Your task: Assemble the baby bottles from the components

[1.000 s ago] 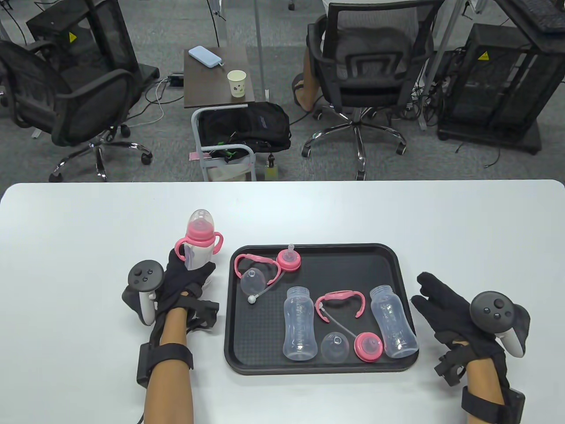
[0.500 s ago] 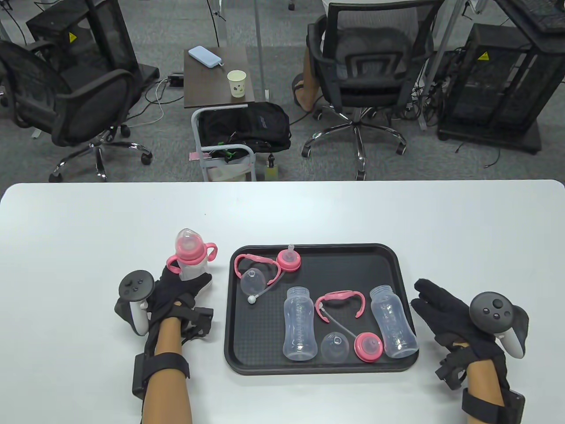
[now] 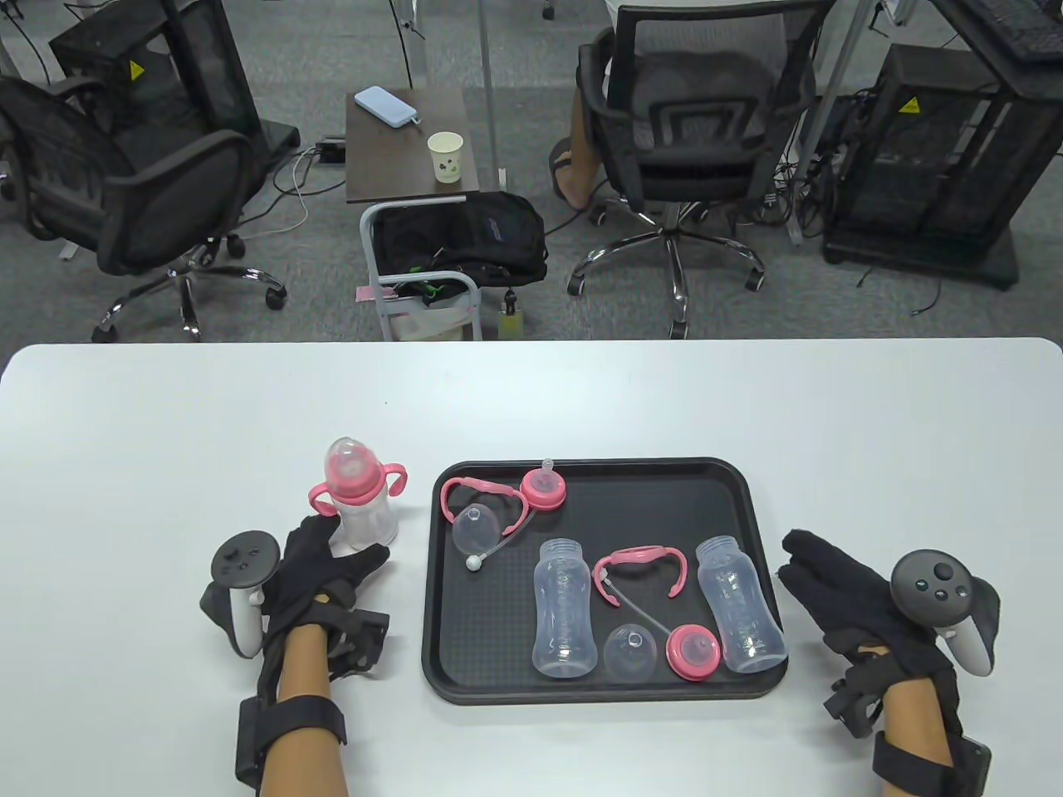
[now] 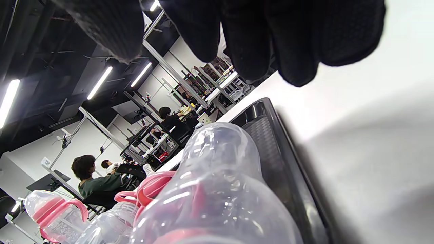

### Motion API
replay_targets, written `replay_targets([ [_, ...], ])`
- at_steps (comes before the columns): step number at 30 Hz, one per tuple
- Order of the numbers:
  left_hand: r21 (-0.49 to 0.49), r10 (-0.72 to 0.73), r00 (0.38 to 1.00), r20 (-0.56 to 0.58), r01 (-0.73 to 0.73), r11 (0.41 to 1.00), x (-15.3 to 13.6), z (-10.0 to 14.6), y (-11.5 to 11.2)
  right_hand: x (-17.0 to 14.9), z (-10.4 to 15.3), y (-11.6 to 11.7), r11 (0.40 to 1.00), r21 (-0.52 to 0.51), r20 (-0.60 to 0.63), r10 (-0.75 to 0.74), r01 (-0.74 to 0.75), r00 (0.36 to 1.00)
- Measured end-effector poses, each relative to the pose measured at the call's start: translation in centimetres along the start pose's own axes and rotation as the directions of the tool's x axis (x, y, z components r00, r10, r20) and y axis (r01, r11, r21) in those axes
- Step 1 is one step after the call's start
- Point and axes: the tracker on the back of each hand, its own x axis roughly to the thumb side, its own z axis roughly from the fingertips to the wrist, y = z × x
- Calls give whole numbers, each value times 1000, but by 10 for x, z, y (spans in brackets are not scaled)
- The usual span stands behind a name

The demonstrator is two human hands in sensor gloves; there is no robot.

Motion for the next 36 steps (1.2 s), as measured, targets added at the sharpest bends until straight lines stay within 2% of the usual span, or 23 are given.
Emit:
replay_targets([
  [3,-1,-54,999,-6,54,999,-4,16,7,0,0,0,1000,4,1,3,-3,1000],
  [7,-21,75,994,-73,-77,997,-1,50,18,0,0,1,1000,14,3,-7,7,1000],
  [9,36,96,991,-91,-94,995,8,67,27,0,0,1,1000,17,5,-8,8,1000],
  [13,87,10,999,51,-14,996,44,95,29,0,0,1,1000,20,11,-16,16,1000],
  [15,77,-54,992,117,45,996,68,110,20,0,1,1,1000,16,14,-19,18,1000],
  [17,26,-123,980,158,120,992,91,121,2,0,1,1,1000,14,13,-22,21,1000],
  [21,-141,-209,964,166,233,962,118,127,-50,-1,2,1,999,20,6,-37,37,999],
  [25,-207,-350,923,157,377,903,127,125,-106,-3,3,0,998,19,4,-56,56,998],
  [27,-204,-409,899,158,435,877,129,124,-124,-3,3,-1,998,18,5,-61,61,998],
  [31,-216,-486,863,140,505,836,132,124,-150,-4,3,0,997,23,2,-75,75,997],
  [36,-237,-547,830,103,555,797,133,121,-169,-4,3,1,996,37,5,-87,87,996],
])
